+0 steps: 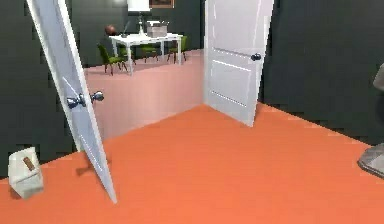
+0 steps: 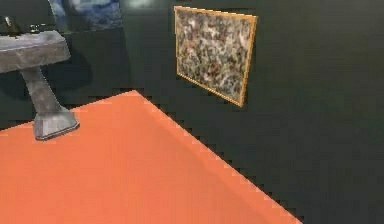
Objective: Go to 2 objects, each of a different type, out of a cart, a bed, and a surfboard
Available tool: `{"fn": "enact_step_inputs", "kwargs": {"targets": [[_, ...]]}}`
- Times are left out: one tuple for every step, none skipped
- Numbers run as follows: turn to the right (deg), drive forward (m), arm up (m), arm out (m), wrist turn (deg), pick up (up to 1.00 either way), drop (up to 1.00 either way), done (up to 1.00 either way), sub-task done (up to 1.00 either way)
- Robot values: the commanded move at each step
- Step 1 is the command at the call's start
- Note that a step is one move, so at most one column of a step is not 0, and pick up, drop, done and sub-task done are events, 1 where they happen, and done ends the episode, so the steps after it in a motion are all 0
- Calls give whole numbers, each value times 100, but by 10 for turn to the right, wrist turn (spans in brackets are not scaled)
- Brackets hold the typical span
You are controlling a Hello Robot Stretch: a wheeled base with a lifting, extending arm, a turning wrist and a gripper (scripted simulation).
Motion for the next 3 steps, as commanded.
{"fn": "enact_step_inputs", "kwargs": {"targets": [[0, 100, 0, 0, 0, 0, 0, 0, 0], [60, 0, 0, 0, 0, 0, 0, 0, 0], [30, 0, 0, 0, 0, 0, 0, 0, 0]]}}
